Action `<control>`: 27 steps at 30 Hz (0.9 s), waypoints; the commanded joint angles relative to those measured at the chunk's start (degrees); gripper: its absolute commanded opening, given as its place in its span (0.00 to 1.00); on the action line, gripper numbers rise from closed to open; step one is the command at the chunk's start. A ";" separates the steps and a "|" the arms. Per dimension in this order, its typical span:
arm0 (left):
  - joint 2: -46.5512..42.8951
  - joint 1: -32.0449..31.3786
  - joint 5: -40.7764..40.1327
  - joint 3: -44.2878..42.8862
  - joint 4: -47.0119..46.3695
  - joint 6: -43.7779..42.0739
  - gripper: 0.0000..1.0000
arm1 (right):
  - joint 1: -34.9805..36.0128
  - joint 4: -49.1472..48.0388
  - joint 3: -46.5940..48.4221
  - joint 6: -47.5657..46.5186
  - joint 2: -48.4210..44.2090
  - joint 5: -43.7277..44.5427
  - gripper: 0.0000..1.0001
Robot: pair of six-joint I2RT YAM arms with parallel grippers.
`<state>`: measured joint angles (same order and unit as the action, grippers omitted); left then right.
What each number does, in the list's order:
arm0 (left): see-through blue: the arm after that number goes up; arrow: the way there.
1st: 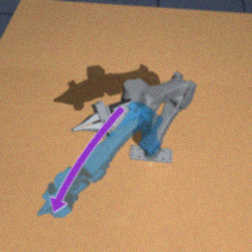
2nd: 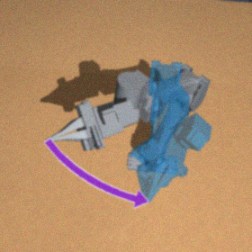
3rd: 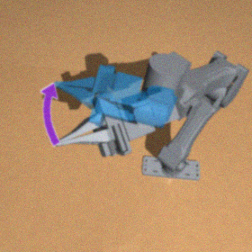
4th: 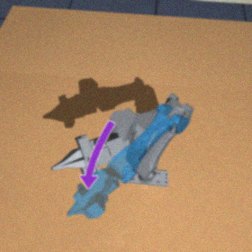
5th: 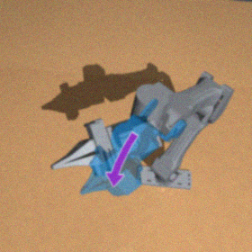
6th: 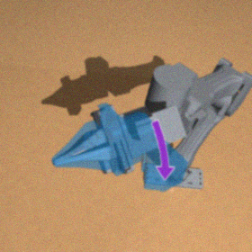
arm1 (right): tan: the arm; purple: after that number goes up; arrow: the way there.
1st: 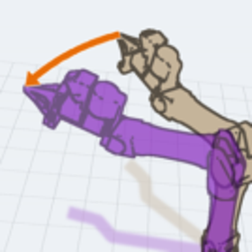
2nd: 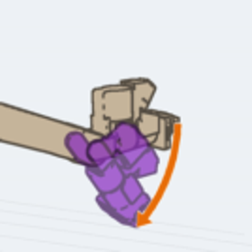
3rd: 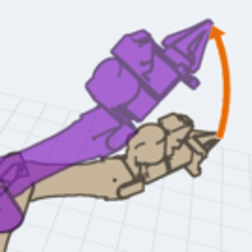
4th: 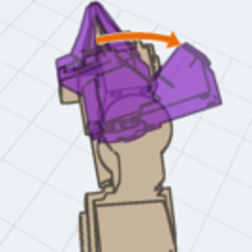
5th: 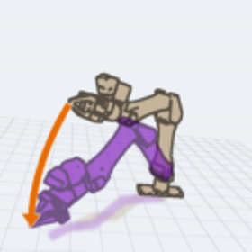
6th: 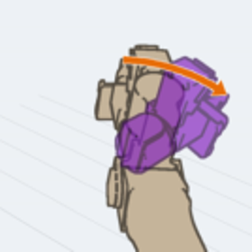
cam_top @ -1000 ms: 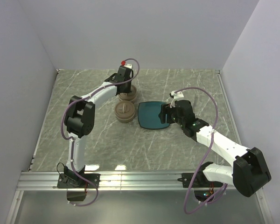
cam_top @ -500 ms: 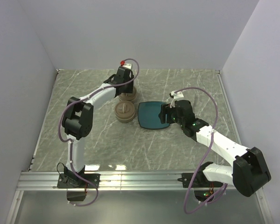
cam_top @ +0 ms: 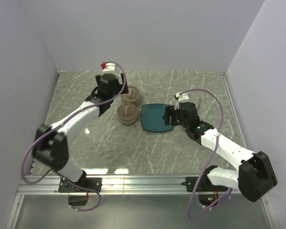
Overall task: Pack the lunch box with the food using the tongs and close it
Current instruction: Put the lid back on the lunch box
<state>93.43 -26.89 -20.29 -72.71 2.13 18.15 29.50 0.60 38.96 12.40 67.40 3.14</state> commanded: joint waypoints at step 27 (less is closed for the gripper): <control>-59.33 -0.17 -17.58 45.38 -8.72 10.15 0.99 | -1.28 -6.75 -10.22 3.33 -34.26 20.77 0.82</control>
<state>32.18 -26.87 -37.60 -27.09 -7.25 27.81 28.62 -3.73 29.47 15.27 34.24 21.54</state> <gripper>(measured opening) 0.994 0.817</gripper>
